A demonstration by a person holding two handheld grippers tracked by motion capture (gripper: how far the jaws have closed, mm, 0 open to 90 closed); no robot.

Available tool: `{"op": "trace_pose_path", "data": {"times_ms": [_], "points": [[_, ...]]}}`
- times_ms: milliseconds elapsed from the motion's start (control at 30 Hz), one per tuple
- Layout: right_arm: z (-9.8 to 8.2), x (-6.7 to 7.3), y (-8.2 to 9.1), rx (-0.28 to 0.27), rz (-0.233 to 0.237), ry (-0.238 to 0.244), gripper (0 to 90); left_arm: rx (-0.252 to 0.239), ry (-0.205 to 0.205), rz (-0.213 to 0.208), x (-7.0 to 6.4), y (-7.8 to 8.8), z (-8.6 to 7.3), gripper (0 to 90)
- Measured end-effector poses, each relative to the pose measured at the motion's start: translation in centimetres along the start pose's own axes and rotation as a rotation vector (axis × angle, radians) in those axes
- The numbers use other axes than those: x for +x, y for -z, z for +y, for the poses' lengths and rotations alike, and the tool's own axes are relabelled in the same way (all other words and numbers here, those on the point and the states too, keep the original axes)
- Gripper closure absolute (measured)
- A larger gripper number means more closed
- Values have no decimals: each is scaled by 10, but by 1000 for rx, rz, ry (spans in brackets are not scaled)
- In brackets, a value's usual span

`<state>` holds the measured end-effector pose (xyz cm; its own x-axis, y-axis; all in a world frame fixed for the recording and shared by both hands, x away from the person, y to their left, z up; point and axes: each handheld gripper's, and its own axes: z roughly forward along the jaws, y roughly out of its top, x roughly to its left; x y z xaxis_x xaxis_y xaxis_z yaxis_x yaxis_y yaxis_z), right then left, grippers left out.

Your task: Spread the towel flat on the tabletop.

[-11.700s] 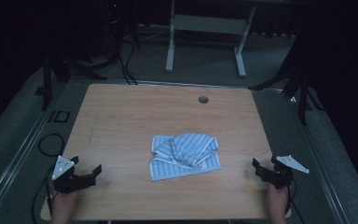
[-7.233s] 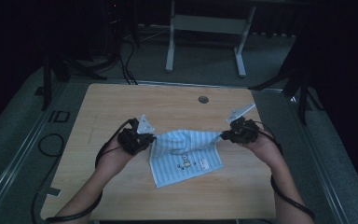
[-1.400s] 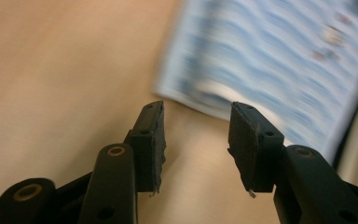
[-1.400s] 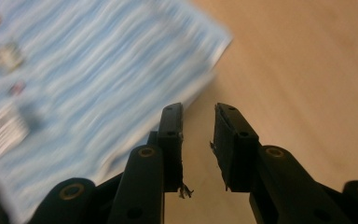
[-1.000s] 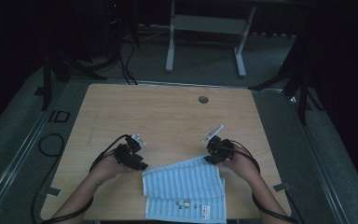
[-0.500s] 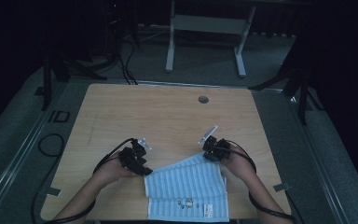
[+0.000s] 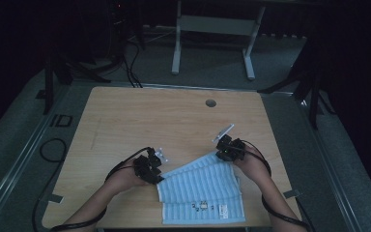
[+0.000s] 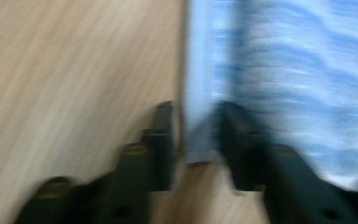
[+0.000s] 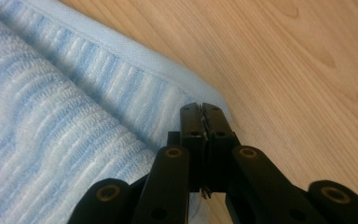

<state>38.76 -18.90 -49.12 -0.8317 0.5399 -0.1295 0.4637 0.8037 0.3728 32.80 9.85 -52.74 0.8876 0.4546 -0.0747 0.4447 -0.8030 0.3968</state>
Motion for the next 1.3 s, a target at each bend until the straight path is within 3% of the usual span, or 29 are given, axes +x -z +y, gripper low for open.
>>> {"op": "trace_pose_path", "data": {"times_ms": [67, 100, 167, 200, 233, 267, 300, 333, 367, 400, 433, 467, 500, 567, 700, 767, 867, 933, 1133, 1300], "points": [[-1, 0, 0, 0, 9, -4, 886, 14, -15, -34, -3, -1, 2, 827], [-2, 0, 0, -3, 9, -5, 886, 25, -22, -44, -4, 0, 4, 841], [-3, 2, 1, 14, 52, 10, 887, 25, -31, -56, -1, 6, 11, 851], [-1, 1, 2, 13, 57, 18, 889, 4, -19, -12, 6, 13, 18, 852], [3, -4, 6, 16, 23, 19, 889, -25, -10, 42, 15, 25, 28, 852], [3, -4, 6, 16, 23, 19, 889, -25, -10, 42, 15, 25, 28, 848], [10, -13, 15, 0, -30, 4, 889, -164, 109, 218, 44, 57, 52, 848], [28, -43, 42, -130, -135, -113, 865, -199, 137, 286, 55, 70, 61, 760], [33, -55, 52, -185, -143, -172, 806, -224, 149, 338, 67, 83, 71, 688], [39, -71, 63, -225, -132, -230, 739, -237, 181, 350, 78, 94, 78, 572], [44, -82, 71, -240, -136, -270, 731, -252, 209, 383, 85, 103, 84, 548], [47, -89, 77, -248, -175, -293, 686, -256, 215, 386, 89, 106, 86, 519], [47, -93, 77, -235, -174, -301, 649, -265, 217, 360, 90, 106, 86, 487], [44, -92, 70, -194, -156, -287, 660, -252, 226, 317, 90, 99, 82, 484], [28, -78, 37, -101, -85, -229, 655, -123, 208, 204, 82, 61, 67, 483], [20, -75, 21, -59, -53, -222, 656, -96, 211, 168, 78, 45, 58, 469], [9, -67, -1, -22, -2, -228, 666, -89, 208, 108, 71, 28, 49, 465], [5, -57, -16, 15, 20, -198, 637, -72, 201, 77, 66, 19, 47, 461], [-2, -46, -32, 29, 44, -181, 691, -54, 160, 55, 56, 2, 49, 456], [-5, -39, -36, 53, 50, -155, 706, -18, 168, 48, 60, -12, 51, 459]]}}
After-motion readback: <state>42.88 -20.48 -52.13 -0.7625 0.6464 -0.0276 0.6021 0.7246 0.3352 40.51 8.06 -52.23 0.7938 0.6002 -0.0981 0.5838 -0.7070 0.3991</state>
